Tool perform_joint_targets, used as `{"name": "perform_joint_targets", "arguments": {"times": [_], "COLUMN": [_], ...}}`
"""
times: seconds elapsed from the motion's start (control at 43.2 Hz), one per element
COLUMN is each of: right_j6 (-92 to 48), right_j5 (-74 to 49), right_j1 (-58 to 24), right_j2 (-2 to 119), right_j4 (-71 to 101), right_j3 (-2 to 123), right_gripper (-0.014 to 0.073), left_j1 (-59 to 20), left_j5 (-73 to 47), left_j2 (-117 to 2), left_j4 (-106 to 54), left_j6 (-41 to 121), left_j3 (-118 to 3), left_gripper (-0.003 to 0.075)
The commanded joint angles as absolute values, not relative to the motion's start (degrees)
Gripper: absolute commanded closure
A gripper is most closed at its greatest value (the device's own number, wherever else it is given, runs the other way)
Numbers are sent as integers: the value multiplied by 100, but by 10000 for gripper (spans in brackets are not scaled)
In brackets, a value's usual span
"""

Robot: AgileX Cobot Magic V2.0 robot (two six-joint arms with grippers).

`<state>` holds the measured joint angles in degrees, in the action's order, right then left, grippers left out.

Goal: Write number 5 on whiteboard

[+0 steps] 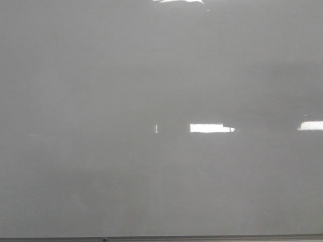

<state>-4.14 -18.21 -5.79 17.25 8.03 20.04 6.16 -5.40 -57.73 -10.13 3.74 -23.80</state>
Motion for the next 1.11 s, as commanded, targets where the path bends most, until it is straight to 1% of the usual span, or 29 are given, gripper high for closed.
{"name": "perform_joint_targets", "arguments": {"times": [0.0,0.185,0.347,0.44,0.578,0.74,0.856,0.925,1.041,1.087], "right_j6": [-425,-425,-425,-425,-425,-425,-425,-425,-425,-425], "right_j5": [-1327,-1327,-1327,-1327,-1327,-1327,-1327,-1327,-1327,-1327], "right_j1": [-575,-575,-575,-575,-575,-575,-575,-575,-575,-575], "right_j2": [1812,1812,1812,1812,1812,1812,1812,1812,1812,1812], "right_j4": [756,756,756,756,756,756,756,756,756,756], "right_j3": [2206,2206,2206,2206,2206,2206,2206,2206,2206,2206], "right_gripper": [12,12,12,12,12,12,12,12,12,12], "left_j1": [722,726,726,726,726,726,726,726,726,726], "left_j5": [228,628,1095,1295,1397,1494,1660,1703,1690,1604], "left_j2": [-6455,-7414,-7956,-8122,-8246,-8256,-8256,-8256,-8256,-8225], "left_j4": [-1051,-999,-999,-999,-916,-767,-479,-413,-400,-400], "left_j6": [356,423,423,423,423,423,423,423,423,423], "left_j3": [-2829,-3190,-3305,-3305,-3305,-3305,-3305,-3305,-3305,-3305], "left_gripper": [101,101,104,134,240,412,560,627,714,730]}}
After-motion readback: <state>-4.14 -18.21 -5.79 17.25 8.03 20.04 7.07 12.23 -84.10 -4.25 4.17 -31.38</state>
